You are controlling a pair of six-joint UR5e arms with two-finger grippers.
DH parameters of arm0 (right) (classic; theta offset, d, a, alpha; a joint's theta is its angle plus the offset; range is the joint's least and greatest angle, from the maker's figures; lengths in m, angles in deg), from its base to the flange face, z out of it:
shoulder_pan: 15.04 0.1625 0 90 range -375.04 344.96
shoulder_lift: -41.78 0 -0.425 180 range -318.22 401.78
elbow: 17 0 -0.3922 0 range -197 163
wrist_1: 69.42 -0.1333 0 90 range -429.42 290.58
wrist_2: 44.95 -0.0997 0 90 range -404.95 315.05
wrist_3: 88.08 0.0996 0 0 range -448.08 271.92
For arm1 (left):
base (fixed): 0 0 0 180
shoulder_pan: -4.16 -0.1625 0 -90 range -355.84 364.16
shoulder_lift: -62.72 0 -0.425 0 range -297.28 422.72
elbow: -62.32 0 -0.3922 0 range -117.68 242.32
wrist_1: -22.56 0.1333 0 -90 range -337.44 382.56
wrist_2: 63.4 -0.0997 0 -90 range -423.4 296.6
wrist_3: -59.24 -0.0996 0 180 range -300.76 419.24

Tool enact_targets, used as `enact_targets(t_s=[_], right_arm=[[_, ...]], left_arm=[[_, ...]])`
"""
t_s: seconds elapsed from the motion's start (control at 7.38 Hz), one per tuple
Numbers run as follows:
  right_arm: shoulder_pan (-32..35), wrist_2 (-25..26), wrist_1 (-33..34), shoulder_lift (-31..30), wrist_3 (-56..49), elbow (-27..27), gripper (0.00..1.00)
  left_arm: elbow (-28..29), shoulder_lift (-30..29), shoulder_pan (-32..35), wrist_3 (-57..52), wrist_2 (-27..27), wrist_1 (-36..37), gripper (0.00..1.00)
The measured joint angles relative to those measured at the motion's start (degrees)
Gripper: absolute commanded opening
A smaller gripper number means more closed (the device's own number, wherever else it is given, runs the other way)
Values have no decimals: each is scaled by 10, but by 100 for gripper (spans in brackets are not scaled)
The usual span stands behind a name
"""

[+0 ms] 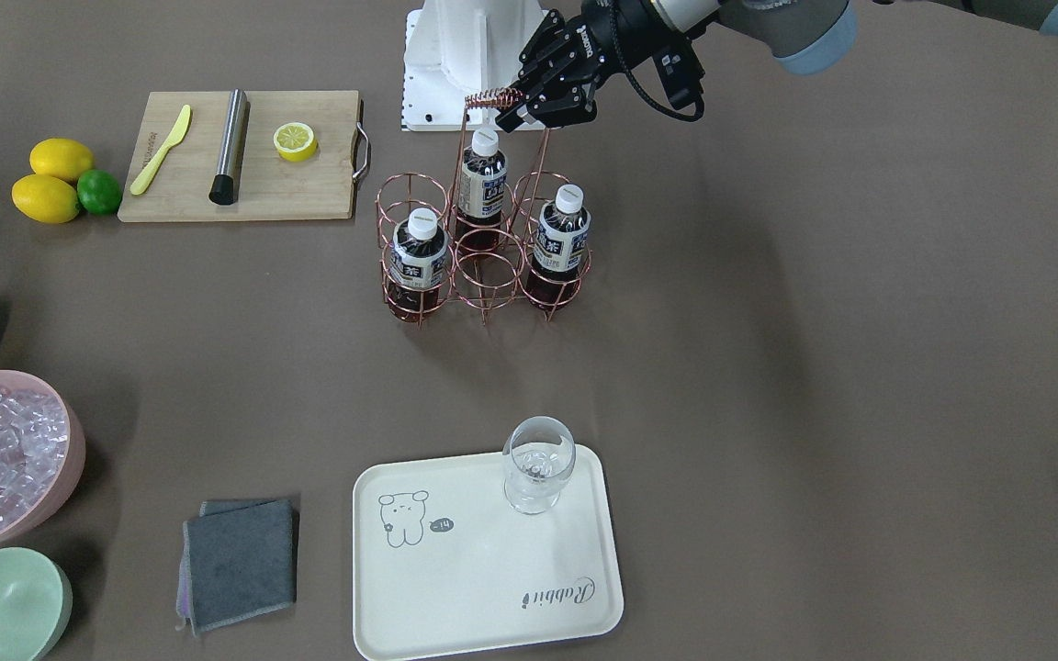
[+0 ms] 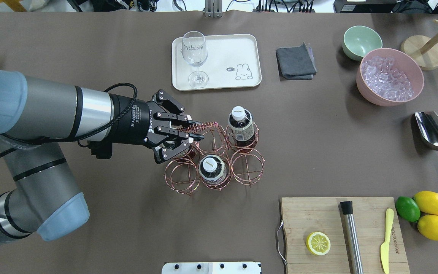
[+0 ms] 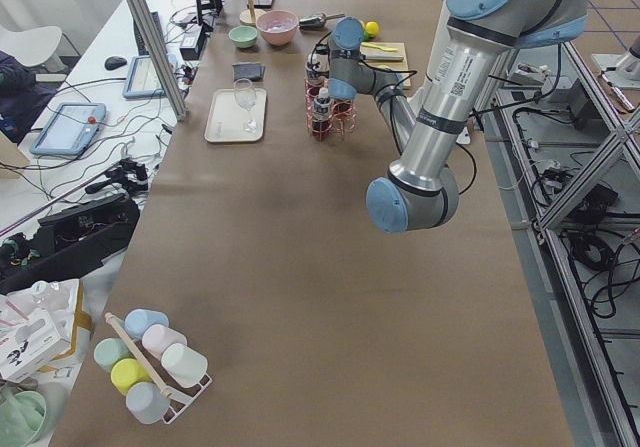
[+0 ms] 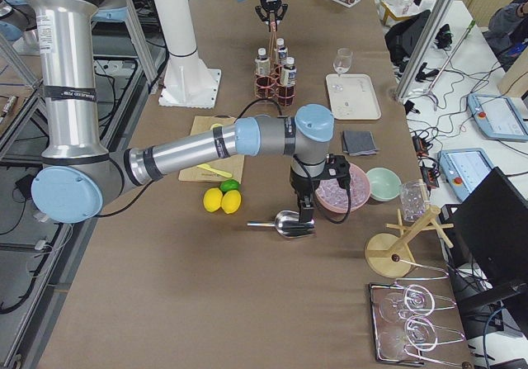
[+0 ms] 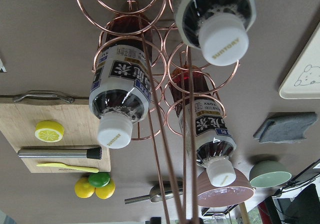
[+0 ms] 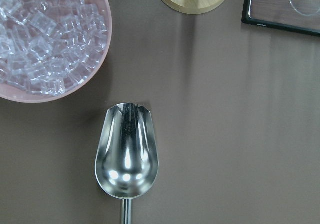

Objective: Take tea from basket to plate

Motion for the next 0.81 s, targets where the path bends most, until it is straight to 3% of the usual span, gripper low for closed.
enact_targets(t_s=[0.41,0.81], right_arm=[[-42,-10,14,27,65,-50,100],[-121,-28,91,125,180,-90,100]], left_arm=[[0,-1,0,2,0,0,0],[0,-1,0,4,0,0,0]])
